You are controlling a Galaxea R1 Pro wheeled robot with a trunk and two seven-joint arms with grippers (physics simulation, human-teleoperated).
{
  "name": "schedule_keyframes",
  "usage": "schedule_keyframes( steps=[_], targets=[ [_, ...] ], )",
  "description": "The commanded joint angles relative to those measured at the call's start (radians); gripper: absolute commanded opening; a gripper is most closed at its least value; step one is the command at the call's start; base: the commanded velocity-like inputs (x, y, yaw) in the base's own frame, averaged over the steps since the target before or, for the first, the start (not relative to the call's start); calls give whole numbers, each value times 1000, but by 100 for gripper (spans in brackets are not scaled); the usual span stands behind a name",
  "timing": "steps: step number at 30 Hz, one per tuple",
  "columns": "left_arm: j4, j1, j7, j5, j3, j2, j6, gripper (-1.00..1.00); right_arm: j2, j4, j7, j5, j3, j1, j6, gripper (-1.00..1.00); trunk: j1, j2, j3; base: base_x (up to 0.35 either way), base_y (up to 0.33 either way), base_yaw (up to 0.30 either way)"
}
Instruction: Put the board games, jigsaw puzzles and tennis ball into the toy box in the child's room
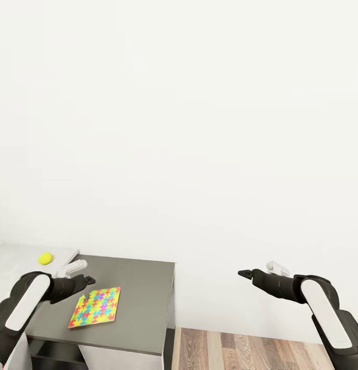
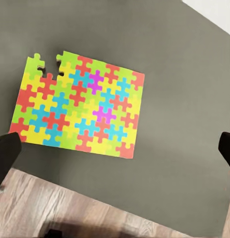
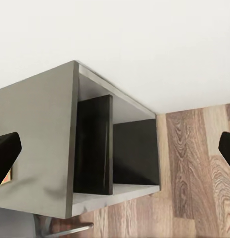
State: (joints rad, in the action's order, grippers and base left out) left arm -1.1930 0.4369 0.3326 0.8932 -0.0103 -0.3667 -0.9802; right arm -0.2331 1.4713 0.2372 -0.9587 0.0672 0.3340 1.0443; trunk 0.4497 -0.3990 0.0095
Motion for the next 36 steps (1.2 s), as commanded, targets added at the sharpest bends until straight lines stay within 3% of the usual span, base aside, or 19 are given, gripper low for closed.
schedule_keyframes(
  steps=[1, 5, 14, 17, 22, 25, 29, 36],
  targets=[
    [5, 4, 9, -3, 0, 3, 4, 100, 0, 0, 10, -11, 0, 0, 3, 100, 0, -1, -2, 0, 0, -38],
    [20, 15, 6, -40, 0, 12, 31, 100, 0, -1, 10, -11, 0, 0, 3, 100, 0, -1, -7, 0, 0, -55],
    [18, 19, 6, -52, 0, 19, 78, 100, 0, -2, 9, -13, -1, 0, 3, 100, 0, -1, -20, 0, 0, -62],
    [21, 23, 9, -58, 2, 35, 96, 100, 0, -3, 9, -14, -1, 0, 3, 100, 0, -1, -25, 0, 0, -18],
    [48, 62, 12, -123, 7, 47, 112, 100, 0, -3, 10, -14, -1, 0, 3, 100, 0, -1, -33, 0, 0, -5],
    [98, 78, 5, -197, 8, 49, 170, 100, 0, -3, 10, -13, -1, 0, 3, 100, 0, -1, -38, 0, 0, -1],
    [150, 99, 0, -235, 8, 50, 223, 100, 0, -3, 10, -13, -1, 0, 3, 100, 0, -1, -44, 0, 0, 0],
    [183, 112, -1, -245, 8, 50, 242, 100, 0, -3, 10, -12, -1, 0, 3, 100, 0, -1, -56, 0, 0, 0]
  ],
)
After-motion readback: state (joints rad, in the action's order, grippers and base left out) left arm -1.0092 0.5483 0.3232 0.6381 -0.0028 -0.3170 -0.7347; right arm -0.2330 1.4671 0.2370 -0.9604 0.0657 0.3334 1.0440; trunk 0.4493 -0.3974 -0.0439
